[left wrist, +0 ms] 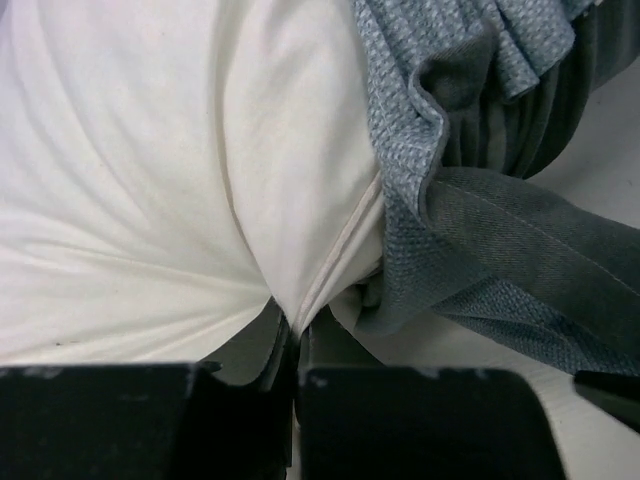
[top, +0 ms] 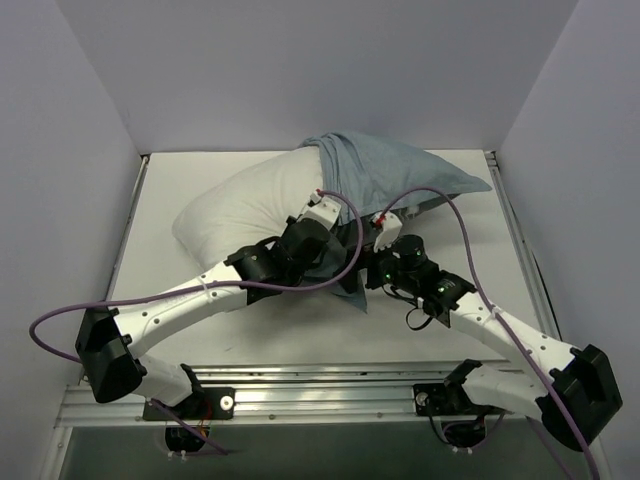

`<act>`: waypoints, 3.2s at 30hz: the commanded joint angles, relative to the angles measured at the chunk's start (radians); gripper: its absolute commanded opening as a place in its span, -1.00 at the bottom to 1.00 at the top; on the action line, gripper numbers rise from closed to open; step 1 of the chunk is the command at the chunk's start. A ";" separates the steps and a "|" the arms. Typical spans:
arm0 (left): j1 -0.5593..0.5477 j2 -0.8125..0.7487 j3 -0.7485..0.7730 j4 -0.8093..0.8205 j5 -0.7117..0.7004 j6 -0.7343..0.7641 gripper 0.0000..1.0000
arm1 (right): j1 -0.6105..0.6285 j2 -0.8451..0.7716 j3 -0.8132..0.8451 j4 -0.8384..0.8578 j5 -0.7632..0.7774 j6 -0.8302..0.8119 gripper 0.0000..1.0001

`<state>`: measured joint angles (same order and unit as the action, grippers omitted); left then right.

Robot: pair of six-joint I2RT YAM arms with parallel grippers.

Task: Remove the pillowcase from the pillow

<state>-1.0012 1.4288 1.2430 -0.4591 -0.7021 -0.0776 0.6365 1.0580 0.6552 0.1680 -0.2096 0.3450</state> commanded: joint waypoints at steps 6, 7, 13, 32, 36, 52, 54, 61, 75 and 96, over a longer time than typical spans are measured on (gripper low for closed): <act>0.003 -0.068 0.127 0.005 0.105 -0.090 -0.95 | 0.124 0.175 0.191 0.133 0.091 -0.073 0.91; 0.003 -0.070 0.133 0.002 0.110 -0.096 -0.95 | 0.132 0.194 0.204 0.136 0.143 -0.078 0.91; 0.006 -0.099 0.136 -0.026 0.133 -0.119 -0.95 | 0.137 0.304 0.270 0.150 0.350 -0.049 0.36; 0.091 -0.448 0.090 -0.351 0.009 -0.166 -0.95 | -0.412 0.249 0.454 -0.142 0.619 0.130 -1.00; 0.125 -0.510 0.116 -0.378 0.000 -0.148 -0.95 | -0.520 0.232 0.521 -0.185 0.618 0.157 -1.00; 0.134 -0.400 0.369 -0.411 0.421 -0.198 -0.95 | -0.506 -0.038 0.773 -0.274 0.455 0.025 -1.00; 0.139 -0.386 0.397 -0.401 0.441 -0.203 -0.95 | -0.505 -0.024 0.816 -0.298 0.425 0.014 -1.00; 0.243 -0.245 0.405 -0.418 0.472 -0.240 -0.95 | -0.491 0.132 0.906 -0.349 0.253 0.005 -0.92; 0.543 0.062 0.228 -0.194 0.521 -0.208 0.39 | -0.282 0.482 0.799 -0.286 0.177 -0.001 0.06; -0.060 -0.094 0.020 0.028 0.079 0.234 0.88 | -0.259 0.122 0.509 -0.243 0.220 0.005 0.86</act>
<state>-1.0344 1.3354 1.3090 -0.4892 -0.5259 0.0975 0.3683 1.2083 1.2205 -0.0948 0.0101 0.3405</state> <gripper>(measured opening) 0.941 0.928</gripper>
